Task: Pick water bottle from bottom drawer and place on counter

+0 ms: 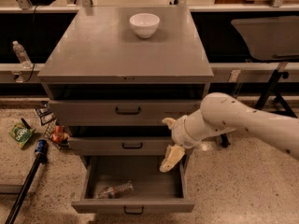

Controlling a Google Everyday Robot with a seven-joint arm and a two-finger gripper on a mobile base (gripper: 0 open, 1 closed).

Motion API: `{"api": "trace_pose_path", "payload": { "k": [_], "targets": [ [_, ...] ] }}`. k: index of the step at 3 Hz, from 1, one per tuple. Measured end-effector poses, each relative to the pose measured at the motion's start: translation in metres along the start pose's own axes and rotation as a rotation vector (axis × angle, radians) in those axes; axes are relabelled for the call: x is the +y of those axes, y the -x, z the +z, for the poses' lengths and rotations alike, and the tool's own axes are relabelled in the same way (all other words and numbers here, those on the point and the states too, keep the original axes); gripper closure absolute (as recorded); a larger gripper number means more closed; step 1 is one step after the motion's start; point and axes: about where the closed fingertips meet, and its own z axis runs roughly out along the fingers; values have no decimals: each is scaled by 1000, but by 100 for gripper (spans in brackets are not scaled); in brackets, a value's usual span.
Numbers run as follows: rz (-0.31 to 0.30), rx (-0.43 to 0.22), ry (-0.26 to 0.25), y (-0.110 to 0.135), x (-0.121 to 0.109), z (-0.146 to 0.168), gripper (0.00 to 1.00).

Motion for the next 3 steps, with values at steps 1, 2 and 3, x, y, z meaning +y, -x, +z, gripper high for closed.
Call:
{"api": "trace_pose_path", "payload": {
  "k": [1,2,3],
  "targets": [
    [1,-42,43,-33,-6,79,0],
    [25,-72,123,-58,3,157,0],
    [49,-82,158,-68,15,180,0]
  ]
}}
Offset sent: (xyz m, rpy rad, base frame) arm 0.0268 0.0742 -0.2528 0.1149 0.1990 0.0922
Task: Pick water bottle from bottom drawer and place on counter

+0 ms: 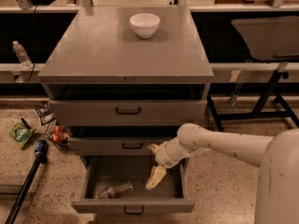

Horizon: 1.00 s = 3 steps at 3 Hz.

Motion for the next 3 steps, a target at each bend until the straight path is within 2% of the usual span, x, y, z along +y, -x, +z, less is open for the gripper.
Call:
{"api": "trace_pose_path", "payload": {
  "k": [1,2,3],
  "targets": [
    [0,-3,1,0,0,2,0],
    [27,-46,10,-11,-4,27,0],
    [63,-127,33,-43,-19,115,0]
  ]
}}
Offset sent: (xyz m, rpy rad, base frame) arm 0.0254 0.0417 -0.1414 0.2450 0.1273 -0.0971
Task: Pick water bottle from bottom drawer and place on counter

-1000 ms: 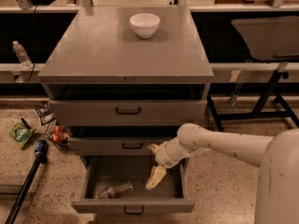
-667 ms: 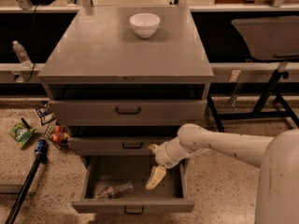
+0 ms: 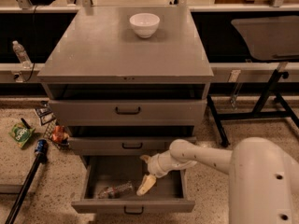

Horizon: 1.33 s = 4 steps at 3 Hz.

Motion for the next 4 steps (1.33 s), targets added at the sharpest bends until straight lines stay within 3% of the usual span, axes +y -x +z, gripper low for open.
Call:
{"api": "trace_pose_path", "payload": {
  "k": [1,2,3,4],
  "targets": [
    [-10,6,14,-21,-3,47,0],
    [-39,66,-22,-30,-3,76,0],
    [-43,68,-109,-30,-22,79,0],
    [-43,68,-109,-30,-22,80,0]
  ]
}}
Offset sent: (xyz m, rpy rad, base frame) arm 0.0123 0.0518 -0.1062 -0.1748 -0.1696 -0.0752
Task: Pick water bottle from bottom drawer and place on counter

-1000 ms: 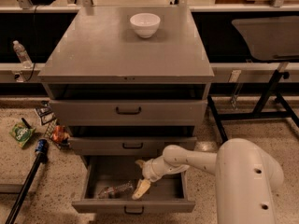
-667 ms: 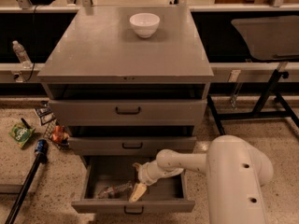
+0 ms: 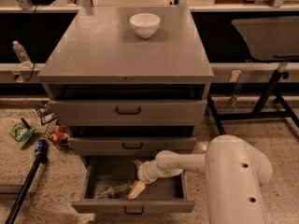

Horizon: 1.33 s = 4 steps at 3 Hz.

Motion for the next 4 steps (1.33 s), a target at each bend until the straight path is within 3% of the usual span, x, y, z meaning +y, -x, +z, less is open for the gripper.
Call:
{"api": "trace_pose_path", "payload": {
  "k": [1,2,4],
  "targets": [
    [-14,-22,-1,1,-6,16,16],
    [-37,-42,-20,2,-16,36,16],
    [-165,-9,-11,3,-22,72,16]
  ]
}}
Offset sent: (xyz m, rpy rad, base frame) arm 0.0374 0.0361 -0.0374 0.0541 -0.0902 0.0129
